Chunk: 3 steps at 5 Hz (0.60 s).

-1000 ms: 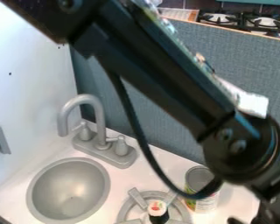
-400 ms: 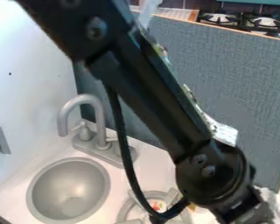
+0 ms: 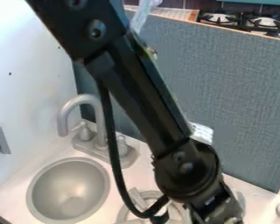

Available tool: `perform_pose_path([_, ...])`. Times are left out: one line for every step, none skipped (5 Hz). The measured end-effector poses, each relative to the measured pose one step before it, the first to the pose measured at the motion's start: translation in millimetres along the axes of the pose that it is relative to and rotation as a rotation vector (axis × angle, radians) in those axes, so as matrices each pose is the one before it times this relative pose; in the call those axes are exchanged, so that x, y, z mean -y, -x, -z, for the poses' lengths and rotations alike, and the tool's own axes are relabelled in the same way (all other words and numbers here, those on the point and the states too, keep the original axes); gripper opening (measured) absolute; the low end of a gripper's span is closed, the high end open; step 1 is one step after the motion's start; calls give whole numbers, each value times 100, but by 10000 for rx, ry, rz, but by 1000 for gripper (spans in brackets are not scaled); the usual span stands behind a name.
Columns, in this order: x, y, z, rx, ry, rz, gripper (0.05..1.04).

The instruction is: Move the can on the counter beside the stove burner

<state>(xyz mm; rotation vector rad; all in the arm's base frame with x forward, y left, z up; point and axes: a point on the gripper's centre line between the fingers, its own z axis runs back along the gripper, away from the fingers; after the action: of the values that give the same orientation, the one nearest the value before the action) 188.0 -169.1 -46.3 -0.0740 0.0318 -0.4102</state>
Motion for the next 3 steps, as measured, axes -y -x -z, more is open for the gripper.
perform_pose_path([-36, 161, 305, 191, 199, 17, 630])
perform_pose_path([-366, -97, 953, -12, 204, 87, 630])
perform_pose_path([92, -374, 796, 15, 90, 6, 630])
